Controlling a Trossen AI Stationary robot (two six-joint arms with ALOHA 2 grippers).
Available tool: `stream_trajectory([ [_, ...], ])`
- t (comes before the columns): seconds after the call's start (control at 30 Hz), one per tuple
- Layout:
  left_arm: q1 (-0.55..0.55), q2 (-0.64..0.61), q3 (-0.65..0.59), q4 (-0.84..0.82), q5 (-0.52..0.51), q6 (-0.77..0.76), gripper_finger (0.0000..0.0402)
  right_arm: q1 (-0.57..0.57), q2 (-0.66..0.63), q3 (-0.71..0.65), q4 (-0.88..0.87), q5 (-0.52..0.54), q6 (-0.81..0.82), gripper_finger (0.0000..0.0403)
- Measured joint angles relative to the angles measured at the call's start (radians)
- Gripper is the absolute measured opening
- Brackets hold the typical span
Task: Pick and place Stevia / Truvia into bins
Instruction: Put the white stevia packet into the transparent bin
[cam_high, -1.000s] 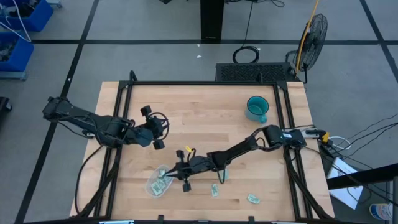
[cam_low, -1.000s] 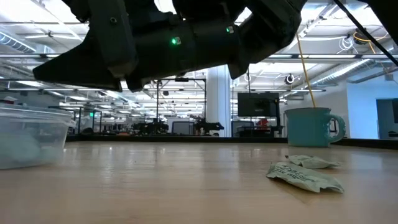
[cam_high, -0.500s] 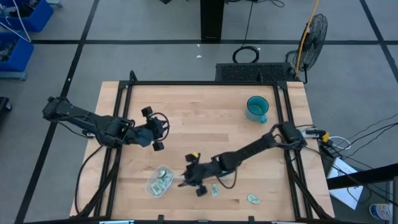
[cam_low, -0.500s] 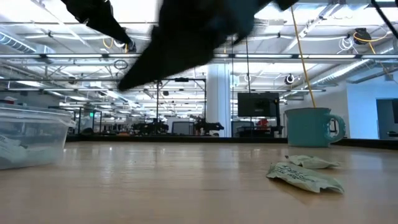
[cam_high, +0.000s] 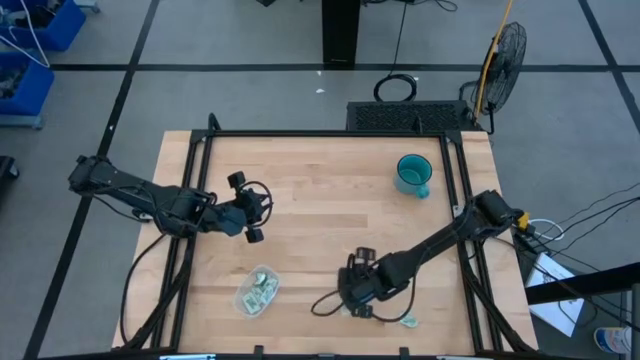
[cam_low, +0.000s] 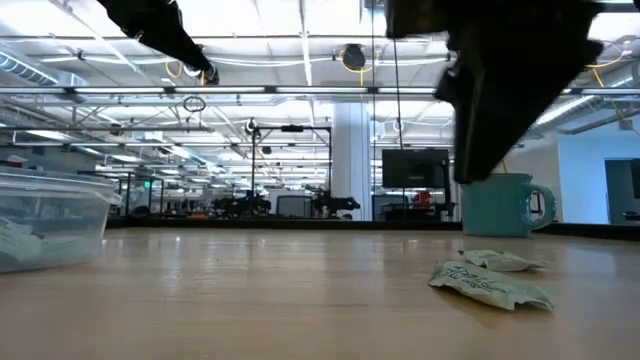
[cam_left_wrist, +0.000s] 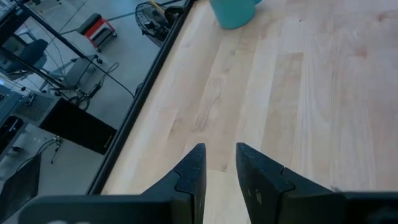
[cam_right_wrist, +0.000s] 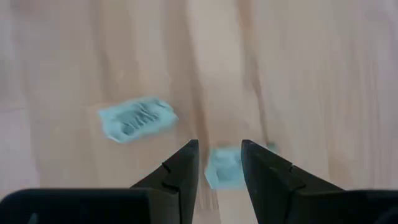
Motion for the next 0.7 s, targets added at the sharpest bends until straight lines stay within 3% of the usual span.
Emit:
stream_trajectory([
  [0.23, 0.000, 0.000, 0.000, 0.001, 0.000, 0.002, 0.0095, -0.008, -0.037, -0.142, 0.015, -0.006, 0.195, 0.0116],
  [0.37, 0.000, 0.000, 0.000, 0.001, 0.000, 0.006, 0.0095, -0.029, -0.035, -0.233, 0.071, -0.085, 0.301, 0.0116],
  [0.7, 0.000, 0.000, 0.000, 0.001, 0.000, 0.006, 0.0095, -0.090, -0.070, -0.280, 0.123, -0.120, 0.315, 0.0116],
])
